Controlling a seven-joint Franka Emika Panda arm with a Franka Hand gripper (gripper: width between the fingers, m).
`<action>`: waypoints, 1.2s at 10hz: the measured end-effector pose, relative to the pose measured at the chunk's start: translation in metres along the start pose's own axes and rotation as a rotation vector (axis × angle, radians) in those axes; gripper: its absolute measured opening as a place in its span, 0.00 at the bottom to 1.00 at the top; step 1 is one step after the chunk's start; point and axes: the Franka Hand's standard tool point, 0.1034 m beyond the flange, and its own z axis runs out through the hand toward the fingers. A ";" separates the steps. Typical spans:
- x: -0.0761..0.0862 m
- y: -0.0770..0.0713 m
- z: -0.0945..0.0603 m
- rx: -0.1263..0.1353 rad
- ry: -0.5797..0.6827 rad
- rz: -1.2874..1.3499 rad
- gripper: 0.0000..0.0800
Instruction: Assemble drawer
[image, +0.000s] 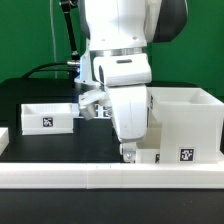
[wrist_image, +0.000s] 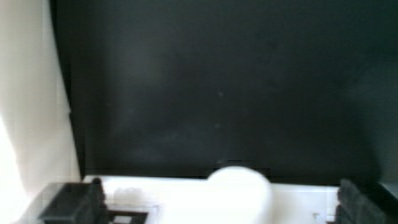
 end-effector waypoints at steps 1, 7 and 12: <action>0.005 0.000 0.000 0.001 0.002 0.011 0.81; 0.019 0.007 -0.004 0.041 0.008 0.008 0.81; 0.014 -0.001 0.002 0.054 0.010 0.023 0.81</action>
Offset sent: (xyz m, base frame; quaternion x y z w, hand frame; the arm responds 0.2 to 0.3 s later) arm 0.0110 0.0153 0.0089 0.0266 0.0021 -0.0205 0.9994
